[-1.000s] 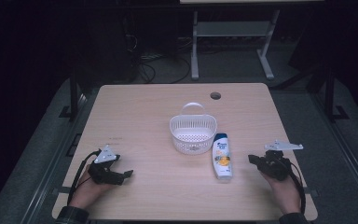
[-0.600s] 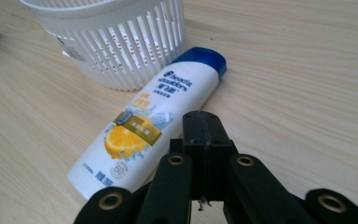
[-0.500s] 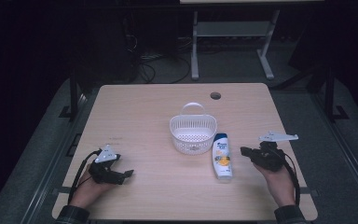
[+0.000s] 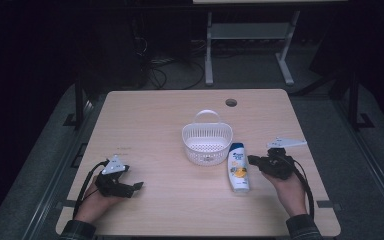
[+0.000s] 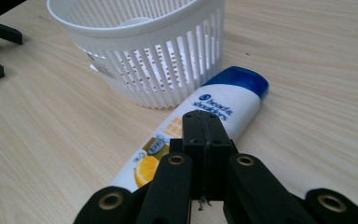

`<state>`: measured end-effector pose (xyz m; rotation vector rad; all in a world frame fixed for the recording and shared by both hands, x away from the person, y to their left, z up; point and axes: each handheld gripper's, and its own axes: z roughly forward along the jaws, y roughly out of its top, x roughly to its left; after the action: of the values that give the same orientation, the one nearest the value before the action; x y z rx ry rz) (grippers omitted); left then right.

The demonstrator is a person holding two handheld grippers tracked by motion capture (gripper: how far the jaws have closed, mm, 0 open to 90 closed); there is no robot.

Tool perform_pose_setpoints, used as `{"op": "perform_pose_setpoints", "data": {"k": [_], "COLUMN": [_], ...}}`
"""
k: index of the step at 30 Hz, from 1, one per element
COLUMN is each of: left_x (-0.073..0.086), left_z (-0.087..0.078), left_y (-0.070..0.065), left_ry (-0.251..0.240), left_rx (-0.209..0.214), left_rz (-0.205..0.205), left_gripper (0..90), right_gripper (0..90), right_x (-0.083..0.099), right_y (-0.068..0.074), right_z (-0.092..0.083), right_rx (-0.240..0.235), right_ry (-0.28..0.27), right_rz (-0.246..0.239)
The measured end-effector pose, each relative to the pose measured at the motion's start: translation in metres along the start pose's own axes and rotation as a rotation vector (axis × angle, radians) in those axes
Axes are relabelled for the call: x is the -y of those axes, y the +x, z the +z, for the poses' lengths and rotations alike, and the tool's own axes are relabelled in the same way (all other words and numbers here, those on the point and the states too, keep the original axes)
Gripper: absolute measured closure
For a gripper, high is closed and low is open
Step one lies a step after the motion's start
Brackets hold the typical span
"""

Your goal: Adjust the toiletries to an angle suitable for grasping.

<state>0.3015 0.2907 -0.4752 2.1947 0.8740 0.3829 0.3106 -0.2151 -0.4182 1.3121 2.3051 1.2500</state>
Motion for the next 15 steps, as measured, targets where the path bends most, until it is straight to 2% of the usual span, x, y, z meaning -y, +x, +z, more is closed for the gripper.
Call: {"op": "perform_pose_setpoints", "data": {"k": [15], "left_x": [0.0], "left_z": [0.0], "left_y": [0.0], "left_ry": [0.0], "left_rx": [0.001], "left_rz": [0.001], "left_gripper": [13.0], "right_gripper": [89.6], "right_x": [-0.011], "right_y": [0.019], "right_z": [0.027], "right_rx": [-0.047], "right_ry": [0.022], "right_rz": [-0.035]}}
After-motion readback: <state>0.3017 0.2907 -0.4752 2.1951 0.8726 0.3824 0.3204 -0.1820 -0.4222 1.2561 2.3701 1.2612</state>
